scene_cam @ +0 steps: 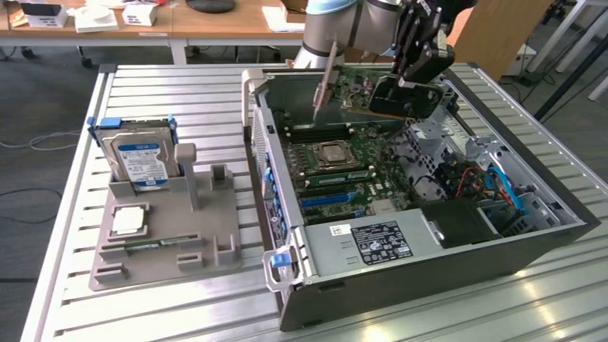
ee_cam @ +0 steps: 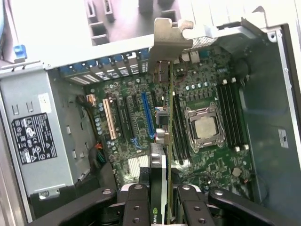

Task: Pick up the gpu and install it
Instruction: 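Insert the gpu into the slot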

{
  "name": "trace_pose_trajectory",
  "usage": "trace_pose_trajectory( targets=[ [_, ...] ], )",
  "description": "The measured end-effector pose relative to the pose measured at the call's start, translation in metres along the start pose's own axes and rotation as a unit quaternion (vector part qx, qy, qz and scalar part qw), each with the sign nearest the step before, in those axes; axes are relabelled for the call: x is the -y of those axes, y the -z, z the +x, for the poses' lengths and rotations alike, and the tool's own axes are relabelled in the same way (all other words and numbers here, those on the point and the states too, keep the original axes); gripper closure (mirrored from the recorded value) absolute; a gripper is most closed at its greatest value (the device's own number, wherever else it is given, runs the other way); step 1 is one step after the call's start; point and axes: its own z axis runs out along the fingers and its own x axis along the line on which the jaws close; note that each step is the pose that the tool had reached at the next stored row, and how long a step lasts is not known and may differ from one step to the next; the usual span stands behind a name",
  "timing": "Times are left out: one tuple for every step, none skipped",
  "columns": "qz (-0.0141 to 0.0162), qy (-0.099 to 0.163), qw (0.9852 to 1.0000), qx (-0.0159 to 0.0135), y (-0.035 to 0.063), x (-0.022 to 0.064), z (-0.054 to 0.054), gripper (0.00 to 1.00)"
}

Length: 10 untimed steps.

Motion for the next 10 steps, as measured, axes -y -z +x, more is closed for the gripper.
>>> trace_pose_trajectory(
  targets=[
    [-0.0002, 0.01, 1.0, -0.0003, -0.0002, 0.0, 0.0, 0.73],
    [-0.0003, 0.019, 0.9998, -0.0005, -0.0003, 0.0, 0.0, 0.73],
    [-0.0005, 0.028, 0.9996, -0.0008, -0.0005, 0.0, 0.0, 0.73],
    [-0.0007, 0.037, 0.9993, -0.001, -0.0006, 0.0, 0.0, 0.73],
    [-0.0009, 0.046, 0.999, -0.0013, -0.0008, 0.0, 0.0, 0.73],
    [-0.0011, 0.055, 0.9985, -0.0016, -0.0009, 0.0, 0.0, 0.73],
    [-0.0013, 0.064, 0.9979, -0.0018, -0.0011, 0.0001, 0.0, 0.73],
    [-0.0015, 0.071, 0.9974, -0.0021, -0.0011, 0.0, 0.0001, 0.73],
    [-0.0014, 0.073, 0.9973, -0.0021, -0.0011, 0.0, 0.0001, 0.73],
    [-0.0013, 0.073, 0.9973, -0.0022, -0.0011, 0.0001, 0.0, 0.73]
  ],
)
